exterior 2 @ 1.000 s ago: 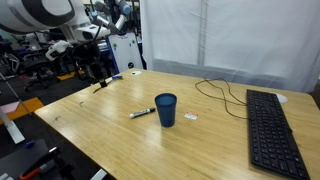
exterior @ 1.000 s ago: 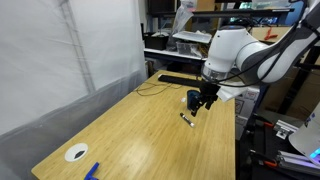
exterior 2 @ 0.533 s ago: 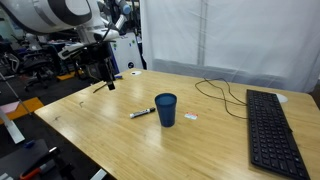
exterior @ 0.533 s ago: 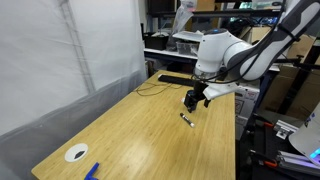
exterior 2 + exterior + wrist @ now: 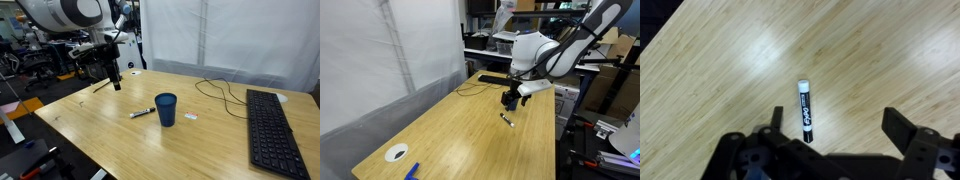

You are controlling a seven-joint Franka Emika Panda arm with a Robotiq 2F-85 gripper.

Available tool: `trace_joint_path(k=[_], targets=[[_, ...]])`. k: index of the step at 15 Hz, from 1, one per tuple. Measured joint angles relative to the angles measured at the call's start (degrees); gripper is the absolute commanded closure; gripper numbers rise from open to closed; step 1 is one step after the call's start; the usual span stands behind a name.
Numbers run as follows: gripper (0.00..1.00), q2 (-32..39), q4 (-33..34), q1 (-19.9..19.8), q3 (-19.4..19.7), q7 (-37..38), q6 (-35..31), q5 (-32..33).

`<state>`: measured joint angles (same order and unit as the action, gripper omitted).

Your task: Put the black marker inside the dark blue cup

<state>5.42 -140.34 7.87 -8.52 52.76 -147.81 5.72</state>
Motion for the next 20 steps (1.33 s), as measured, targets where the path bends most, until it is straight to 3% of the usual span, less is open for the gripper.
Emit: trace_joint_path(k=[6, 20], targets=[[0.0, 0.63, 0.34, 0.0, 0.54, -8.09, -0.06, -3.14], [0.0, 4.24, 0.78, 0.16, 2.19, -11.33, -0.42, -3.67]])
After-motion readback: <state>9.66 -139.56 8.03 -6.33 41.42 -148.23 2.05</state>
